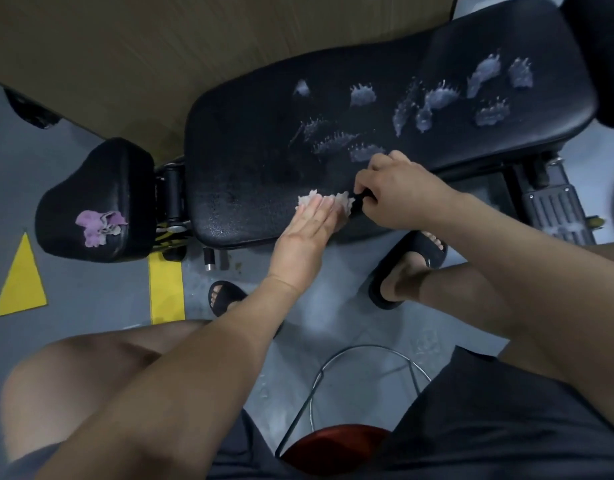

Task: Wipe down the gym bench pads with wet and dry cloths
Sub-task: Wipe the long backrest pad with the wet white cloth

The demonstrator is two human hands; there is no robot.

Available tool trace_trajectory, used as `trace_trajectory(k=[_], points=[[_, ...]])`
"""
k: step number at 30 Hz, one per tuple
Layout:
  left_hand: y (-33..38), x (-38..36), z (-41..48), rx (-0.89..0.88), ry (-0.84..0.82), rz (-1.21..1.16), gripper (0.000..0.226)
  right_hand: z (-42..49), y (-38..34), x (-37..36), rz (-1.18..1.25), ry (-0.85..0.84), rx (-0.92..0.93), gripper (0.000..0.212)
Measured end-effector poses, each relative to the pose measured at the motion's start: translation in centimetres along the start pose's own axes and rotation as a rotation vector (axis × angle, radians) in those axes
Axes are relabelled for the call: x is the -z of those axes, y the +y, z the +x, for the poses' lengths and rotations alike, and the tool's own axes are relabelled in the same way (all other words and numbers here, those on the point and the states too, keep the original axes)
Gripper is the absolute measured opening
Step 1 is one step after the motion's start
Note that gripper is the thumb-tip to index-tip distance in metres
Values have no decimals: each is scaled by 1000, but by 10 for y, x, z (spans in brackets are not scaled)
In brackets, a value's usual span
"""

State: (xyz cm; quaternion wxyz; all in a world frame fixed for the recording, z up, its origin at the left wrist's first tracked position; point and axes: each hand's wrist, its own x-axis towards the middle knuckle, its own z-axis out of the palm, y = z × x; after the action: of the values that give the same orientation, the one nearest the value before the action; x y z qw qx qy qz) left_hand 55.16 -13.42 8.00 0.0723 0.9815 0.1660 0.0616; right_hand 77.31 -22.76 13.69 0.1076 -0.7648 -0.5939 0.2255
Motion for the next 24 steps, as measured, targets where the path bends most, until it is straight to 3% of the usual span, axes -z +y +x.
trace_trajectory(k=[5, 10, 15, 19, 21, 24], points=[[-23, 1, -5, -82, -39, -18, 77, -1, 4, 6, 10, -5, -82, 4], [-22, 28, -2, 35, -177, -229, 72, -14, -27, -10, 26, 37, -84, 6], [-30, 56, 1, 146, -145, -219, 52, -23, -55, -30, 193, 74, -142, 2], [-29, 61, 1, 381, -78, -274, 39, -26, -73, -46, 416, 84, -259, 6], [-29, 65, 4, 424, -109, -351, 36, -22, -84, -55, 506, 110, -273, 7], [-35, 75, 2, 411, -204, -407, 34, -12, -102, -69, 599, 183, -325, 27]])
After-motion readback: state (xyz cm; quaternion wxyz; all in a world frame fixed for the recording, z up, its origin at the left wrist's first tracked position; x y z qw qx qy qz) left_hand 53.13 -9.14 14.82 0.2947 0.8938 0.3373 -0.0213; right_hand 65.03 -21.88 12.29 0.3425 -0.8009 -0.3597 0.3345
